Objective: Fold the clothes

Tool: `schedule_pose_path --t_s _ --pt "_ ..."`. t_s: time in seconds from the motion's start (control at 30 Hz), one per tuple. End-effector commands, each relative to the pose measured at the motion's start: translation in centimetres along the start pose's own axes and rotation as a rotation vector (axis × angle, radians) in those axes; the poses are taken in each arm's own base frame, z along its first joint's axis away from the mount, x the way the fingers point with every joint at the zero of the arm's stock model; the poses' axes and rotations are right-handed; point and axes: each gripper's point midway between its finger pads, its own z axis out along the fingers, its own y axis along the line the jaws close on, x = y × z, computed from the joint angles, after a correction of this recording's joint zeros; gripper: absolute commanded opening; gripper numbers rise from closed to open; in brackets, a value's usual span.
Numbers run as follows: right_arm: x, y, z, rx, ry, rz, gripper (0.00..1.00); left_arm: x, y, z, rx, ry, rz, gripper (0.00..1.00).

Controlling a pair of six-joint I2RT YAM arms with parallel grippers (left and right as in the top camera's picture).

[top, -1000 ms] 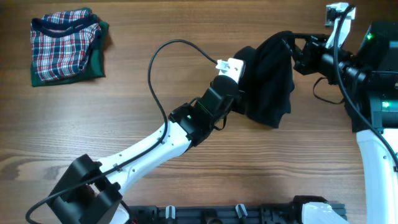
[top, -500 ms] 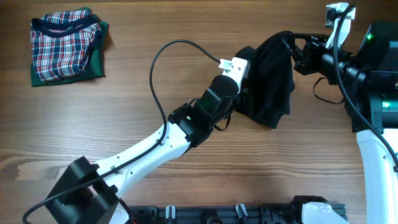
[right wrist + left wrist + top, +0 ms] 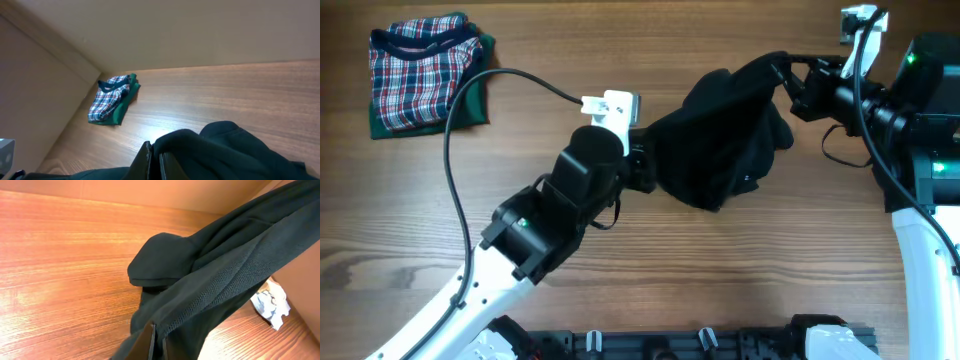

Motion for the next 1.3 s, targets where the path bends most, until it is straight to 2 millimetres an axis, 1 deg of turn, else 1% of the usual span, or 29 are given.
schedule_pose_path --t_s 0.0,0.07,0.1,0.13,0.17,0.2,0.23,0.3,0.37,0.4,0.47,0.5,0.53,0.57,0.63,0.67,0.7,0.73,0.77,0.83,0.9,0.97,1.07,1.13,1.17,1.23,1.27 --pt "-0.7 0.5 -0.2 -0.01 -0.014 -0.057 0.04 1.0 0.1 1.2 0.001 0.046 0.005 0.04" --pt "-0.8 0.5 -0.2 -0.009 -0.016 -0.072 0.04 1.3 0.3 1.6 -0.005 0.056 0.006 0.04" --pt "-1.1 0.6 -0.2 -0.012 -0.026 -0.096 0.04 1.2 0.2 1.5 -0.003 0.053 0.006 0.04" --pt "-1.8 0.8 -0.3 -0.018 -0.053 -0.118 0.04 1.0 0.1 1.2 0.002 0.045 0.006 0.04" --pt "-2.5 1.1 -0.3 -0.025 -0.081 -0.141 0.16 0.7 -0.1 0.7 0.014 0.037 0.005 0.04" --pt "-3.2 1.4 -0.4 -0.033 -0.109 -0.163 0.48 0.5 -0.2 0.0 0.019 0.028 0.004 0.04" --pt "-3.7 1.5 -0.5 -0.037 -0.129 -0.18 0.57 0.3 -0.1 -0.9 0.019 0.025 0.004 0.04" --pt "-3.9 1.6 -0.5 -0.036 -0.136 -0.212 0.67 0.3 0.1 -2.6 0.012 0.028 0.032 0.04" --pt "-3.7 0.6 -0.4 0.016 -0.129 -0.198 0.7 0.2 0.4 -4.1 -0.002 0.027 0.04 0.04" --pt "-2.9 0.1 -0.2 0.032 -0.099 -0.224 0.71 0.2 0.6 -5.5 -0.005 0.034 0.057 0.04" --pt "-1.6 -1.4 0.6 0.07 -0.038 -0.203 0.71 0.5 0.8 -6.1 -0.016 0.057 0.058 0.04" --pt "-0.6 -2.5 1.2 0.095 0.005 -0.171 0.71 1.0 1.0 -6.1 -0.026 0.076 0.059 0.04" --pt "1.7 -4.8 2.5 0.145 0.099 -0.102 0.71 1.9 1.6 -6.1 -0.051 0.117 0.062 0.04" --pt "3.5 -6.6 3.4 0.188 0.172 -0.051 0.71 2.6 2.2 -6.1 -0.076 0.143 0.065 0.04" --pt "6.8 -10.1 5.1 0.273 0.297 0.046 0.71 3.2 3.3 -5.7 -0.134 0.169 0.068 0.04" --pt "8.7 -12.4 6.0 0.343 0.359 0.125 0.71 3.5 3.5 -5.1 -0.15 0.184 0.07 0.04" --pt "10.1 -14.3 6.6 0.402 0.399 0.171 0.71 3.9 3.7 -4.6 -0.16 0.203 0.072 0.04" --pt "11.1 -15.7 7.0 0.456 0.424 0.207 0.71 4.5 4.0 -3.8 -0.175 0.229 0.071 0.04" --pt "11.8 -16.7 7.2 0.488 0.44 0.231 0.7 5.0 4.3 -3.0 -0.192 0.252 0.063 0.04" --pt "12.5 -17.5 7.6 0.5 0.459 0.243 0.67 6.7 5.3 -0.9 -0.247 0.32 0.055 0.04" --pt "13.3 -18.1 7.7 0.517 0.488 0.236 0.62 8.2 6.1 0.7 -0.289 0.377 0.041 0.04" --pt "15.5 -19.1 7.7 0.538 0.547 0.239 0.6 10.1 7.0 2.7 -0.326 0.443 0.048 0.04" --pt "18.4 -20.6 8.2 0.549 0.616 0.227 0.56 11.0 7.4 4.2 -0.339 0.466 0.051 0.04" --pt "19.5 -21.4 8.8 0.548 0.623 0.227 0.56 10.8 7.3 4.5 -0.332 0.454 0.05 0.04" --pt "19.7 -21.6 9.1 0.548 0.619 0.226 0.52 10.7 7.2 4.6 -0.33 0.45 0.049 0.04" --pt "19.9 -22.0 9.6 0.543 0.612 0.222 0.38 10.7 7.2 4.5 -0.33 0.45 0.05 0.04" --pt "19.7 -22.1 9.9 0.54 0.597 0.215 0.18 10.7 7.2 4.6 -0.329 0.449 0.05 0.04"
